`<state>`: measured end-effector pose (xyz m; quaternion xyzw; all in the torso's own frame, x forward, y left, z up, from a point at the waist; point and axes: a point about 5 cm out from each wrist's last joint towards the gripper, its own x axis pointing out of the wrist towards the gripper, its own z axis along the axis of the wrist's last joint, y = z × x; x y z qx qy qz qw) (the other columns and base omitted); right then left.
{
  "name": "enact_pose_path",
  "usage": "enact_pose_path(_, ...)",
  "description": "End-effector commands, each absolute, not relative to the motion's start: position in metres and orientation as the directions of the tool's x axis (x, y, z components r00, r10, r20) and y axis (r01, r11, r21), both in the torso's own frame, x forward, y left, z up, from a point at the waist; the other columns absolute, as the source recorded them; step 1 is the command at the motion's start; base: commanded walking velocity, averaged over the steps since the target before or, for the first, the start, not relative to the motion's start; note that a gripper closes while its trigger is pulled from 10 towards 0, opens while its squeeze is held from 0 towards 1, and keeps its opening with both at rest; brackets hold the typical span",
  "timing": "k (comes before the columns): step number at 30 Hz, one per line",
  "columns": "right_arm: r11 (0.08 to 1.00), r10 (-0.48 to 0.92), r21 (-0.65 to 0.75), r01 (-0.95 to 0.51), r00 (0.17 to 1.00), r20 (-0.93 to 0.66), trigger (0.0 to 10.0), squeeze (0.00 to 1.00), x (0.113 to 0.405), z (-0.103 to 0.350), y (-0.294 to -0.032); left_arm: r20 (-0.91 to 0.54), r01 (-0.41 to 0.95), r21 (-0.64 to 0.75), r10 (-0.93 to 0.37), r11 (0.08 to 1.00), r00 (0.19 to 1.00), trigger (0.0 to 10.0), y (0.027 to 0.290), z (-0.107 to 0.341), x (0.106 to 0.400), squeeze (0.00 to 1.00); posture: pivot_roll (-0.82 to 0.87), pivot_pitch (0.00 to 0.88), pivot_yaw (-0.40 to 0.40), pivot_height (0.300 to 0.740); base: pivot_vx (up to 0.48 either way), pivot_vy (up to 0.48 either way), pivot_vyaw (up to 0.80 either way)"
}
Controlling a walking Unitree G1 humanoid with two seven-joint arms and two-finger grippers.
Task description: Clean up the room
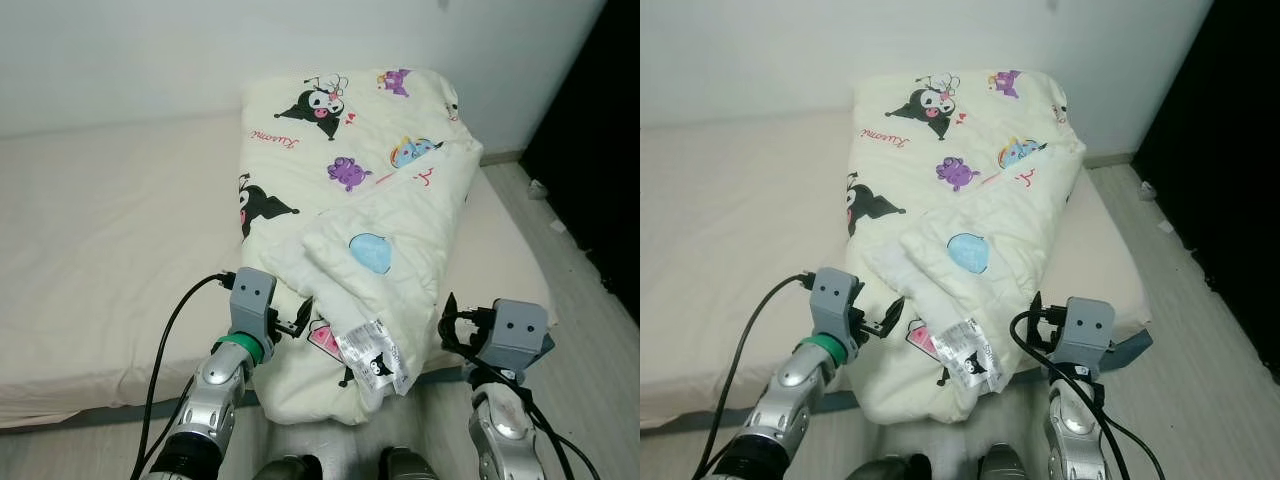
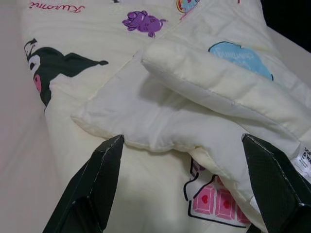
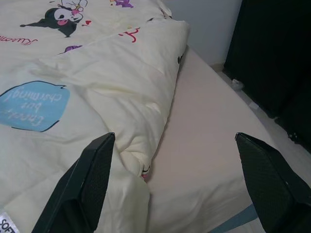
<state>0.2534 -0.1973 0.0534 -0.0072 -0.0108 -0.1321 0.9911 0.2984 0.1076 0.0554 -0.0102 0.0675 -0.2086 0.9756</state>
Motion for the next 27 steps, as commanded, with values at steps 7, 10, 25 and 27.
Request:
enact_pose_path(7, 0.963, -0.269, -0.008, 0.269, 0.963, 0.006, 10.0, 0.00, 0.249, 0.050, -0.197, -0.161, 0.408, -0.049, -0.410, 0.912, 0.898, 10.0, 0.107, 0.049, 0.294, 0.00, -0.05, 0.120, 0.137, 0.645, 0.000, 0.000, 0.00)
enact_pose_path(10, 0.963, -0.270, -0.006, 0.270, 0.963, 0.007, 10.0, 0.00, 0.249, 0.050, -0.197, -0.161, 0.408, -0.048, -0.410, 0.912, 0.898, 10.0, 0.107, 0.049, 0.294, 0.00, -0.05, 0.120, 0.137, 0.635, 0.000, 0.000, 0.00)
enact_pose_path(25, 0.962, -0.271, -0.005, 0.272, 0.962, 0.026, 10.0, 0.00, 0.245, 0.052, -0.197, -0.068, 0.426, -0.126, -0.436, 0.896, 0.897, 10.0, 0.103, 0.067, 0.299, 0.00, -0.05, 0.119, 0.135, 0.635, 0.000, 0.000, 0.00)
enact_pose_path(27, 0.963, -0.270, -0.007, 0.270, 0.963, 0.023, 10.0, 0.00, 0.244, 0.050, -0.196, -0.055, 0.430, -0.134, -0.440, 0.893, 0.896, 10.0, 0.103, 0.072, 0.302, 0.00, -0.05, 0.120, 0.135, 0.635, 0.000, 0.000, 0.00)
